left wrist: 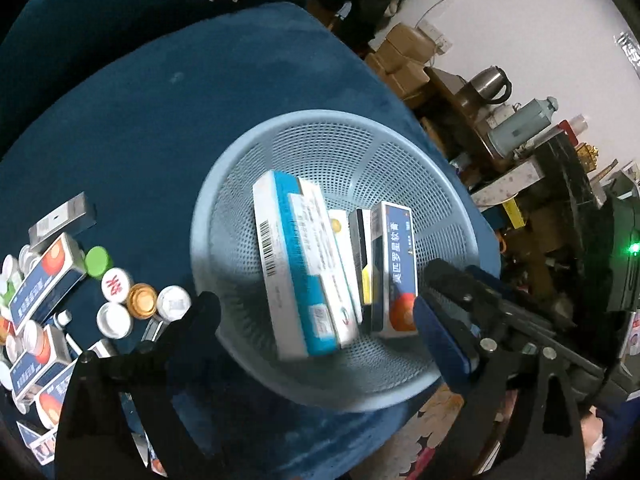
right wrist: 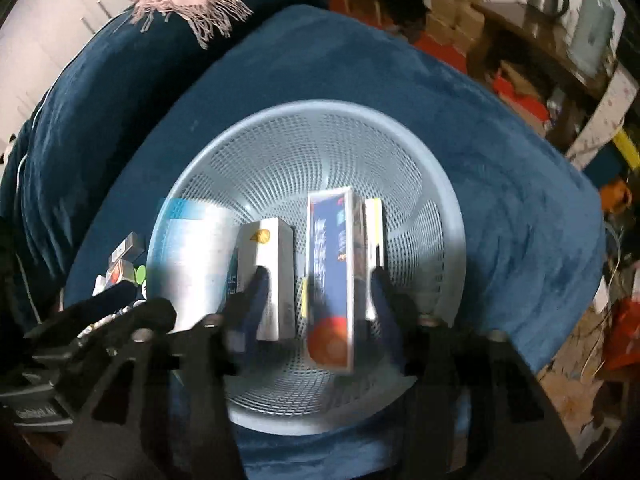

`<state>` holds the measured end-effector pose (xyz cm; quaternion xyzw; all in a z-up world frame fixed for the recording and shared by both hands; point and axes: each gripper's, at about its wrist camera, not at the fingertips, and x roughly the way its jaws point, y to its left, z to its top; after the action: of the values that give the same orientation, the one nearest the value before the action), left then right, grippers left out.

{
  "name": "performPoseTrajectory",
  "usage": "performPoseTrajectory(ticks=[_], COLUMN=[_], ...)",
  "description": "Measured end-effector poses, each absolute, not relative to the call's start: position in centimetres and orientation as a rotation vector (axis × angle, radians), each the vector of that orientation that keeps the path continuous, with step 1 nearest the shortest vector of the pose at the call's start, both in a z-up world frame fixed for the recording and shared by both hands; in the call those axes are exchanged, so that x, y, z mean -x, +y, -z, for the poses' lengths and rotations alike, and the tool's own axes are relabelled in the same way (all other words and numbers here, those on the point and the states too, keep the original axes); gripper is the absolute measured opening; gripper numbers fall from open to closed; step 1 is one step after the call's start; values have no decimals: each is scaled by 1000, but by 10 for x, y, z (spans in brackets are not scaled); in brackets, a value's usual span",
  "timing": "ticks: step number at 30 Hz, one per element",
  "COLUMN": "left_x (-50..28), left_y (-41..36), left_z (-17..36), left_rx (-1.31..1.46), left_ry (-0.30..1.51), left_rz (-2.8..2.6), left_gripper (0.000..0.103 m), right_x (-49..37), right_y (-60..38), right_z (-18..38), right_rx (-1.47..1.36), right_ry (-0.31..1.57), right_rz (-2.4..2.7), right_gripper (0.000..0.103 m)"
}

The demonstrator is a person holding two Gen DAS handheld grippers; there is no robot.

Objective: Organize objects
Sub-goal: 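Carry both boxes over the basket and open both tools, then grasp the white box with black stripe using the right tool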

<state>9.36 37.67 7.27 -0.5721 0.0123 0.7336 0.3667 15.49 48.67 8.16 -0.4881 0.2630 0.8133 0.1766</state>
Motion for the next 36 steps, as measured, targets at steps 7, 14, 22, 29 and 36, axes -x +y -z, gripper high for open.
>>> performPoseTrajectory(ticks=[7,14,22,29,36], left_x=[-96,-91,-83,-70,-73], left_y=[331,263,154,54,21], left_z=[-86,-95,-86,-52,-44], left_rx=[1447,1462,1544,1740,1794], left_ry=[40,33,-71,-308,-304], left_rz=[-2020,-2119,-2262,-2276,-2273], left_gripper=[102,102,102,102,102], right_x=[-162,-156,-133,-104,-104], right_y=[467,436,378,313,237], right_z=[-94,-101,-107,-85,-43], right_rx=[1345,1356,1435,1567,1794], right_ry=[638,580,420,212,10], right_rz=[-2391,-2498,-2613,-2705,-2784], right_gripper=[97,103,103,103,103])
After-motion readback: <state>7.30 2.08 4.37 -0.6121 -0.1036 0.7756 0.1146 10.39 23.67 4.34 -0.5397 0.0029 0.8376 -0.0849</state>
